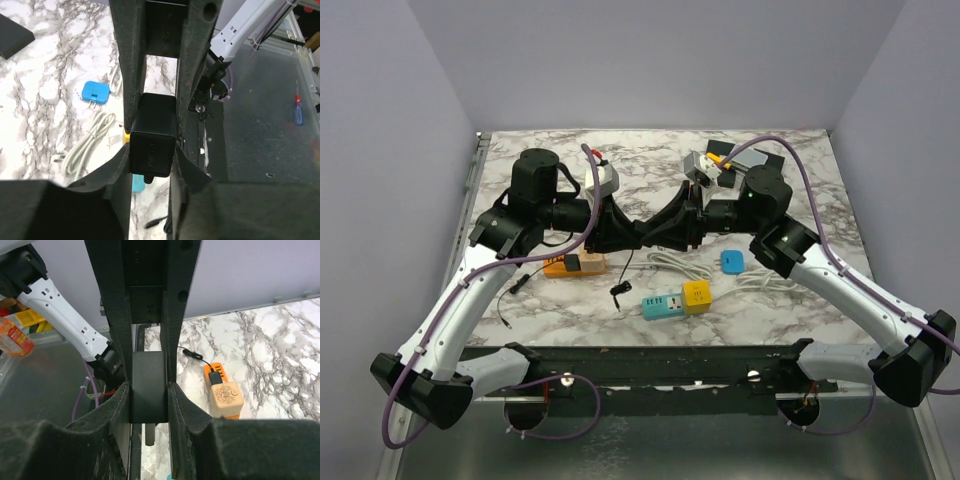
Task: Insert the plug
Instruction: Pick up the plug from the center of the board.
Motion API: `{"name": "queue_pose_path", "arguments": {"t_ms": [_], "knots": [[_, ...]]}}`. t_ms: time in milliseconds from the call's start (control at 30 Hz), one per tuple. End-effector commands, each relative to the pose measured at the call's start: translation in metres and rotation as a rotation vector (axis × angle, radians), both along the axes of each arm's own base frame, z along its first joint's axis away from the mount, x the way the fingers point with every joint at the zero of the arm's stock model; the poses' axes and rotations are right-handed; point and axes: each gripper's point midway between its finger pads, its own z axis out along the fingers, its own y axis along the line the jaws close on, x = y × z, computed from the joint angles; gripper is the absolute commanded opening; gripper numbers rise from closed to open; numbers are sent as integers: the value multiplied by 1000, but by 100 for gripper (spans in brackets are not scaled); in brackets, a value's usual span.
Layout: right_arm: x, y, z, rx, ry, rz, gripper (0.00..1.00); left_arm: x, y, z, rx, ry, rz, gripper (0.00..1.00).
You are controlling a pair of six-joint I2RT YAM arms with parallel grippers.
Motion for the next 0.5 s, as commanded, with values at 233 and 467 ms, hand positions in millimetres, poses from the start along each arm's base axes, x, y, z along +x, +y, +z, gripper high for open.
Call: {"name": "queue_pose_path", "arguments": {"t_ms": [233,467], "knots": [[-8,0,-5,-35,23,49,50,-10,0,18,-37,-72,-48,0],[-15,-12,-3,-130,-24,62,66,-6,7,-4,23,-103,-12,0]]}}
